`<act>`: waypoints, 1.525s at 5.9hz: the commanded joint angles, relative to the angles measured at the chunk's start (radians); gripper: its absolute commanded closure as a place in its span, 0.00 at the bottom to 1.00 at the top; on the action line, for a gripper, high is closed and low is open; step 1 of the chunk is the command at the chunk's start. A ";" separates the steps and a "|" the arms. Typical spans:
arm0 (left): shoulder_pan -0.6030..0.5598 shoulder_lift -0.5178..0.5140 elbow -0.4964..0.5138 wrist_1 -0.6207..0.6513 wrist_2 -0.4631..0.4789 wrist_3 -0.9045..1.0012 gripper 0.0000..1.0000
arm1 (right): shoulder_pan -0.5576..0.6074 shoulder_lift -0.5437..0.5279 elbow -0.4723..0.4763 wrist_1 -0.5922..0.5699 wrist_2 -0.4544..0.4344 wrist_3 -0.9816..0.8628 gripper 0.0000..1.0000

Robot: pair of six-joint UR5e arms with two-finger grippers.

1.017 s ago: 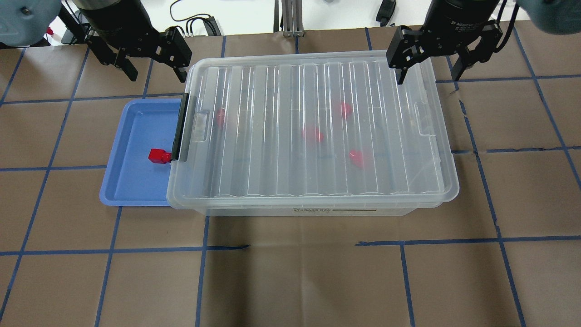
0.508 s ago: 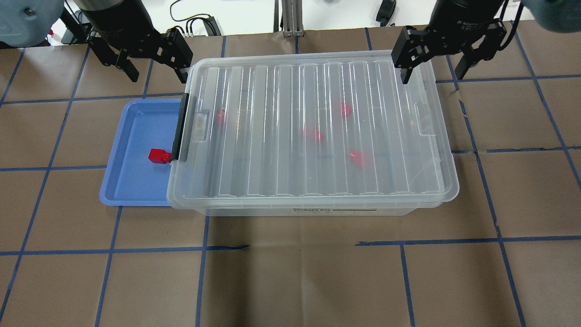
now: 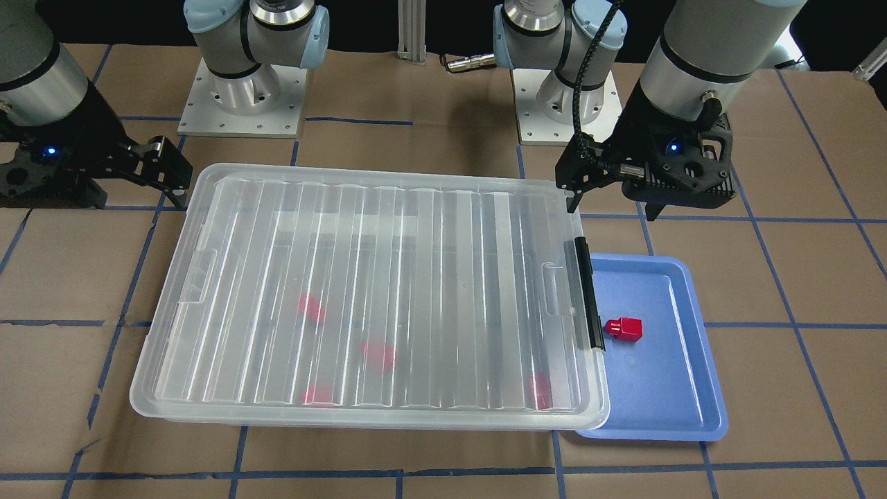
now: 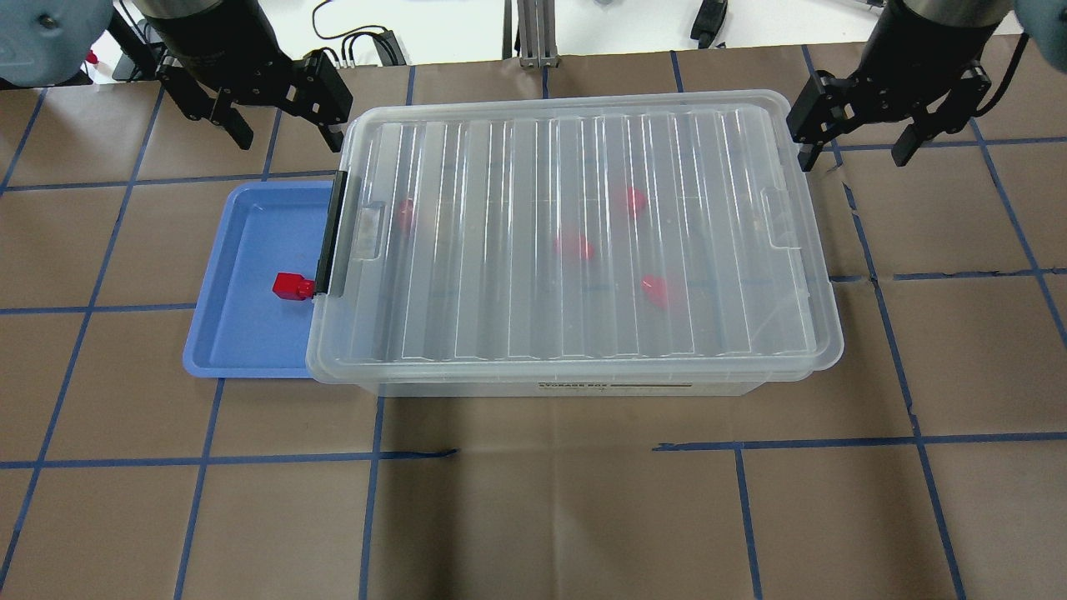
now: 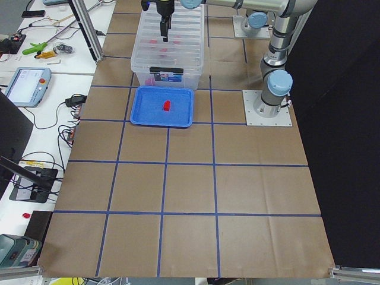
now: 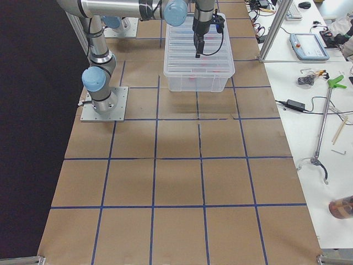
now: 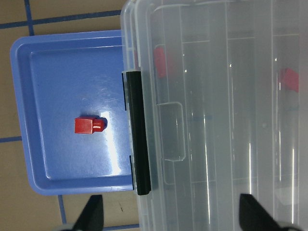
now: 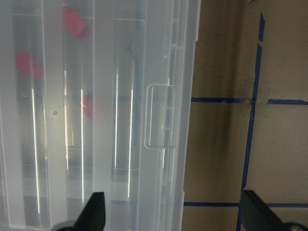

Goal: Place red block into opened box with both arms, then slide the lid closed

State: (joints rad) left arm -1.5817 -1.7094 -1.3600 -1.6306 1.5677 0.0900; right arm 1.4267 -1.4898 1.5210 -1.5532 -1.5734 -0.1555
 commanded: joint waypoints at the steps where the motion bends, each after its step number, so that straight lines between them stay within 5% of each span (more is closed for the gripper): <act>1: 0.000 0.001 -0.002 0.000 0.000 0.001 0.01 | -0.031 0.005 0.112 -0.117 -0.002 -0.025 0.00; 4: 0.000 0.001 -0.002 0.000 0.000 0.001 0.01 | -0.057 -0.001 0.296 -0.301 -0.014 -0.035 0.00; 9: 0.000 -0.015 0.002 0.008 0.003 0.054 0.01 | -0.106 0.002 0.323 -0.332 -0.011 -0.148 0.00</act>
State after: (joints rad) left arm -1.5816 -1.7230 -1.3584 -1.6270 1.5744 0.1357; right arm 1.3497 -1.4870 1.8446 -1.8829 -1.5857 -0.2795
